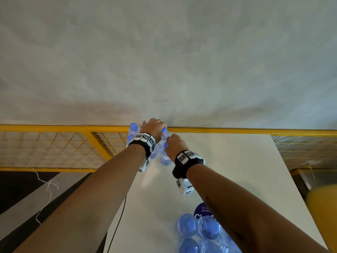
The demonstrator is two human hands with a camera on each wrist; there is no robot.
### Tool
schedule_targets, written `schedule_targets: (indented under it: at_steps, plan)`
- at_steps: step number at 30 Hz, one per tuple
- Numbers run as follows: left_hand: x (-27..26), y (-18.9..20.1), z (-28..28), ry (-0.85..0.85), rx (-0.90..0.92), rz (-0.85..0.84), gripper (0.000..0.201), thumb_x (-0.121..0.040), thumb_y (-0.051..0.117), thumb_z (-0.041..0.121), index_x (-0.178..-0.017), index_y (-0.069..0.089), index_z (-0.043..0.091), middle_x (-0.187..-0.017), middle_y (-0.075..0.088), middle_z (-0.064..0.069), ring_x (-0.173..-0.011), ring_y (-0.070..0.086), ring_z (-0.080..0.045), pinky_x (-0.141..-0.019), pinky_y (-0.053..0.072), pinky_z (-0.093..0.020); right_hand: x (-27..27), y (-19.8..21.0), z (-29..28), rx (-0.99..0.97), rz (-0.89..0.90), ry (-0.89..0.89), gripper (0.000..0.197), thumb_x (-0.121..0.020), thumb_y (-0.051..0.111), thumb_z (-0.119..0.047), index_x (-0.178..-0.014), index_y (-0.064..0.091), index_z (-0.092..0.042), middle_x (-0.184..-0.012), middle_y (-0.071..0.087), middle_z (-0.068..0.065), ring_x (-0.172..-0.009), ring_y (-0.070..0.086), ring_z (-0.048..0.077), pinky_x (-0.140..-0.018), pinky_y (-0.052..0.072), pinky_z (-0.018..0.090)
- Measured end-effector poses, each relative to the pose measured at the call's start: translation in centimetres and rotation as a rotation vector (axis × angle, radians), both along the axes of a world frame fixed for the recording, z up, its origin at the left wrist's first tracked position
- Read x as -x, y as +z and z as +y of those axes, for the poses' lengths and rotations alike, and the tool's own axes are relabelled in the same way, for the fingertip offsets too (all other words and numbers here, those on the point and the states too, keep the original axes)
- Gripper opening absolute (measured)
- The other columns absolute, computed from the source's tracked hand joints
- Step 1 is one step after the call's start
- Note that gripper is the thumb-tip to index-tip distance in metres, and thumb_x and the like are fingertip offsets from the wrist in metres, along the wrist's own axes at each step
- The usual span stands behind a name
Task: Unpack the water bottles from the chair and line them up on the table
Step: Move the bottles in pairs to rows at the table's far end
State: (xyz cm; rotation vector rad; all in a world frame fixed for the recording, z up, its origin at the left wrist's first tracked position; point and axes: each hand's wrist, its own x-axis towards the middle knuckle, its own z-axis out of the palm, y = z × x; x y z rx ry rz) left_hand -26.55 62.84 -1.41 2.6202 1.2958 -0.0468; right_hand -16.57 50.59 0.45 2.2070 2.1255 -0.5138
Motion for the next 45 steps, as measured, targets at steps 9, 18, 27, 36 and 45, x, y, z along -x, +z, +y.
schedule_targets:
  at_steps: [9, 18, 27, 36, 45]
  plan:
    - [0.8, -0.2, 1.5, -0.112, -0.048, -0.069, 0.024, -0.077, 0.060, 0.000, -0.090, 0.067, 0.020, -0.098, 0.067, -0.003, -0.094, 0.062, -0.033, -0.079, 0.057, -0.049, 0.3, 0.7, 3.1, -0.055, 0.068, -0.081, 0.023, -0.100, 0.046, -0.018, -0.111, 0.064, -0.008, -0.115, 0.064, 0.008, -0.109, 0.058, 0.024, -0.083, 0.046, 0.029]
    - [0.8, -1.0, 1.8, -0.135, -0.036, -0.041, 0.017, -0.082, 0.061, -0.001, -0.089, 0.065, 0.014, -0.097, 0.067, -0.006, -0.089, 0.063, -0.035, -0.078, 0.058, -0.048, 0.1, -0.3, 3.3, -0.093, -0.017, -0.033, 0.023, -0.099, 0.050, -0.021, -0.115, 0.063, -0.008, -0.116, 0.062, 0.009, -0.108, 0.057, 0.025, -0.081, 0.047, 0.030]
    - [1.8, 2.1, 0.1, -0.014, 0.012, -0.020, 0.053, -0.085, 0.054, 0.001, -0.134, 0.054, 0.020, -0.131, 0.056, -0.003, -0.124, 0.051, -0.030, -0.093, 0.051, -0.054, -1.8, 1.7, -0.8, -0.014, 0.281, -0.268, 0.065, -0.080, 0.078, -0.036, -0.128, 0.045, -0.006, -0.116, 0.051, 0.006, -0.111, 0.057, 0.025, -0.083, 0.041, 0.030]
    - [3.0, 2.8, -14.1, -0.212, -0.017, -0.411, 0.024, -0.087, 0.056, 0.027, -0.097, 0.075, 0.017, -0.109, 0.072, 0.002, -0.110, 0.061, -0.026, -0.099, 0.048, -0.047, -1.7, 4.7, -16.6, 0.020, 0.299, -0.080, 0.055, -0.081, 0.076, -0.045, -0.126, 0.060, -0.018, -0.123, 0.057, 0.003, -0.115, 0.057, 0.022, -0.101, 0.044, 0.035]
    - [4.4, 1.2, -27.7, -0.312, 0.412, -0.409, 0.022, -0.089, 0.066, 0.022, -0.106, 0.078, 0.016, -0.108, 0.073, -0.004, -0.102, 0.067, -0.022, -0.096, 0.051, -0.038, 0.7, 6.0, -28.2, 0.109, 0.223, 0.036, 0.039, -0.085, 0.063, -0.040, -0.121, 0.057, -0.026, -0.122, 0.058, -0.005, -0.112, 0.059, 0.019, -0.092, 0.050, 0.034]
